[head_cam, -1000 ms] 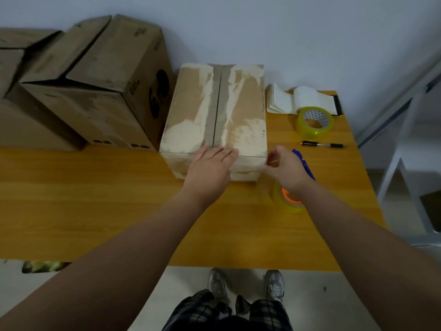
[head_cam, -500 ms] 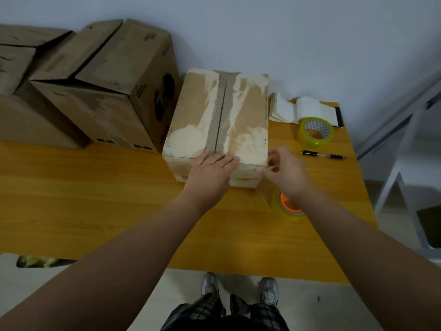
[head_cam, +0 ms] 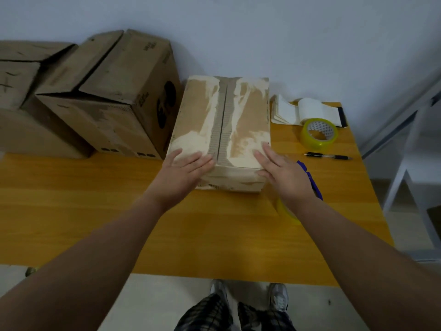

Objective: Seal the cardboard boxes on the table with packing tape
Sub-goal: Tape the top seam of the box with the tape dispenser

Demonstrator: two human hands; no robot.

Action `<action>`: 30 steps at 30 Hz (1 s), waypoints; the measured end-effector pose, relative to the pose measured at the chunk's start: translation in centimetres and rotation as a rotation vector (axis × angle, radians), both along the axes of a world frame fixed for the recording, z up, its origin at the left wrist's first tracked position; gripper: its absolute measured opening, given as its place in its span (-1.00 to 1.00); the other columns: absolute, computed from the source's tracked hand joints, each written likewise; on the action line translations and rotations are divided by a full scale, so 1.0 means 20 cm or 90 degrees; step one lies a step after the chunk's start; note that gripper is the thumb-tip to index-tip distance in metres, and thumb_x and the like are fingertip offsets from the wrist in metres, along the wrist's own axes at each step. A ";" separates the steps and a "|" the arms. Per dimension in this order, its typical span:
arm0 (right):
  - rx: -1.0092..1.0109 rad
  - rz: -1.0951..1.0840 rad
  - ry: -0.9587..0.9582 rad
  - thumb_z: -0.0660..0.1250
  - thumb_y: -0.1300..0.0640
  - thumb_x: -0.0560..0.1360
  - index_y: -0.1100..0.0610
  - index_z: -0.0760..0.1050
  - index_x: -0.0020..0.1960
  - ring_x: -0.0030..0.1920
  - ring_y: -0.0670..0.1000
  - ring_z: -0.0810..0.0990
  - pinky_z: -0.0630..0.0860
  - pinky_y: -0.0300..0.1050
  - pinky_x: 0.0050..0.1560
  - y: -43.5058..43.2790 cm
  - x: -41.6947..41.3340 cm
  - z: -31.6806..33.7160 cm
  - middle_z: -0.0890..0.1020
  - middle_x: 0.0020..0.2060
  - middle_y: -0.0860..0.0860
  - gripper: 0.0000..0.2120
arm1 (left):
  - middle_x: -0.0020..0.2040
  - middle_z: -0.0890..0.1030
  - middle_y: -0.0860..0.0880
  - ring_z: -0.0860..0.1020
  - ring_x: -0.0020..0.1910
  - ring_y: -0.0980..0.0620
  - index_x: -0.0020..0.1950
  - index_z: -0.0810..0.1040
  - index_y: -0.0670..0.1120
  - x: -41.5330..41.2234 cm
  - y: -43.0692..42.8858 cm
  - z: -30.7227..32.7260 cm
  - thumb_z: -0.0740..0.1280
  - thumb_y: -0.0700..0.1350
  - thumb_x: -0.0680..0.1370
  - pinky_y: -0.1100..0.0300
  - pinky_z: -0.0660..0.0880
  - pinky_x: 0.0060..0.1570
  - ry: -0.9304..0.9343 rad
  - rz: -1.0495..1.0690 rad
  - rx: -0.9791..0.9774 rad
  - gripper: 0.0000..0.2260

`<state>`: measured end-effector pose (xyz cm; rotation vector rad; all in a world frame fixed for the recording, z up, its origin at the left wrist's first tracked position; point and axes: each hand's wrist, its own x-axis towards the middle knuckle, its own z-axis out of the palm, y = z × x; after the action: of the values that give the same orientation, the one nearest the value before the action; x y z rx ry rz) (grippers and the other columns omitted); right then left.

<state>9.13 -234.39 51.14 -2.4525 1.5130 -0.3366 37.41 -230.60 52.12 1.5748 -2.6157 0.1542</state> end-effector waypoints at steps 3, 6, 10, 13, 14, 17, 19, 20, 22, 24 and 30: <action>-0.004 -0.003 0.021 0.00 -0.09 0.63 -0.13 0.10 0.53 0.09 0.06 0.56 0.44 -0.17 -0.21 0.00 0.00 0.00 0.04 0.53 -0.18 -0.52 | 0.48 0.21 0.01 0.20 0.46 0.00 0.50 0.18 -0.03 0.11 0.00 -0.03 0.38 -0.36 0.45 -0.01 0.00 0.45 -0.019 -0.006 0.032 -0.30; 0.014 -0.025 0.038 0.00 -0.05 0.65 -0.20 0.04 0.54 0.15 0.02 0.54 0.40 -0.19 -0.35 -0.03 -0.03 0.00 -0.05 0.52 -0.24 -0.54 | 0.49 0.25 -0.08 0.19 0.47 -0.05 0.50 0.22 -0.10 0.11 -0.02 -0.06 0.34 -0.40 0.46 0.01 0.09 0.45 0.025 0.028 0.014 -0.35; 0.066 -0.030 0.110 0.05 -0.14 0.62 -0.22 -0.12 0.54 0.44 0.08 0.26 0.44 0.00 0.18 -0.06 -0.11 0.07 -0.16 0.53 -0.22 -0.44 | 0.48 0.28 -0.09 0.34 0.41 -0.13 0.48 0.27 -0.11 0.10 0.01 -0.07 0.33 -0.25 0.55 0.05 0.14 0.36 0.158 0.133 0.047 -0.48; 0.069 -0.013 0.224 -0.14 -0.48 0.44 -0.13 -0.26 0.55 0.55 0.05 -0.12 -0.06 0.08 0.50 -0.03 -0.10 0.10 -0.26 0.53 -0.12 -0.19 | 0.51 0.22 -0.02 0.31 0.43 -0.08 0.50 0.24 -0.04 0.11 0.06 -0.07 0.26 0.06 0.57 0.06 0.16 0.37 0.156 0.122 0.076 -0.47; 0.050 -0.027 0.225 -0.31 -0.50 0.40 -0.10 -0.24 0.56 0.54 0.04 -0.19 -0.17 0.09 0.51 -0.02 -0.06 0.12 -0.24 0.53 -0.09 -0.16 | 0.51 0.23 -0.01 0.30 0.43 -0.07 0.50 0.25 -0.02 0.11 0.07 -0.06 0.14 0.18 0.58 0.03 0.18 0.37 0.151 0.122 0.077 -0.46; 0.010 -0.006 0.174 -0.53 -0.35 0.43 -0.06 -0.22 0.56 0.53 0.04 -0.26 -0.32 0.08 0.48 0.01 0.14 0.18 -0.22 0.53 -0.03 -0.23 | 0.48 0.30 0.03 0.24 0.46 -0.04 0.43 0.37 0.03 0.10 0.04 0.00 -0.15 0.31 0.56 -0.01 0.12 0.36 0.190 0.153 0.089 -0.38; 0.013 0.056 0.145 -0.44 -0.30 0.50 -0.06 -0.23 0.55 0.52 0.02 -0.29 -0.38 0.04 0.46 -0.01 0.32 0.20 -0.24 0.52 -0.05 -0.32 | 0.48 0.29 0.05 0.16 0.49 0.03 0.41 0.40 0.05 0.08 -0.04 0.05 -0.13 0.24 0.58 0.03 0.01 0.40 0.217 0.179 0.092 -0.44; 0.019 0.078 0.131 -0.38 -0.27 0.54 -0.06 -0.21 0.56 0.52 0.00 -0.29 -0.40 0.03 0.45 -0.02 0.40 0.20 -0.23 0.53 -0.05 -0.36 | 0.50 0.26 0.06 0.11 0.50 0.05 0.44 0.37 0.05 0.07 -0.08 0.07 -0.11 0.19 0.59 0.07 -0.05 0.42 0.211 0.176 0.099 -0.48; 0.034 0.086 0.121 -0.27 -0.20 0.61 -0.03 -0.16 0.57 0.53 -0.03 -0.27 -0.40 0.04 0.46 -0.06 0.53 0.18 -0.19 0.55 -0.06 -0.43 | 0.54 0.14 0.07 0.00 0.53 0.09 0.50 0.22 0.05 0.06 -0.14 0.07 -0.07 0.14 0.64 0.12 -0.15 0.44 0.174 0.132 0.144 -0.54; 0.058 0.067 0.137 -0.24 -0.16 0.64 0.00 -0.14 0.57 0.54 -0.04 -0.22 -0.40 0.04 0.45 -0.10 0.58 0.13 -0.15 0.56 -0.06 -0.45 | 0.56 0.00 0.07 -0.12 0.52 0.12 0.54 0.06 0.08 0.08 -0.17 0.04 -0.04 0.11 0.66 0.09 -0.17 0.47 0.153 0.095 0.223 -0.55; -0.042 0.070 0.180 -0.34 -0.24 0.59 0.14 0.13 0.54 0.52 0.06 0.16 -0.06 0.13 0.51 -0.10 0.56 0.01 0.22 0.51 0.06 -0.29 | 0.56 0.02 0.00 -0.08 0.53 0.04 0.55 0.02 0.02 0.13 -0.18 -0.04 -0.15 0.29 0.51 -0.05 0.05 0.47 0.097 0.047 0.171 -0.34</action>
<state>20.25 -236.35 51.28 -2.7153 1.4813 -0.0192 40.03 -234.11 51.31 1.6857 -2.5455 -0.3128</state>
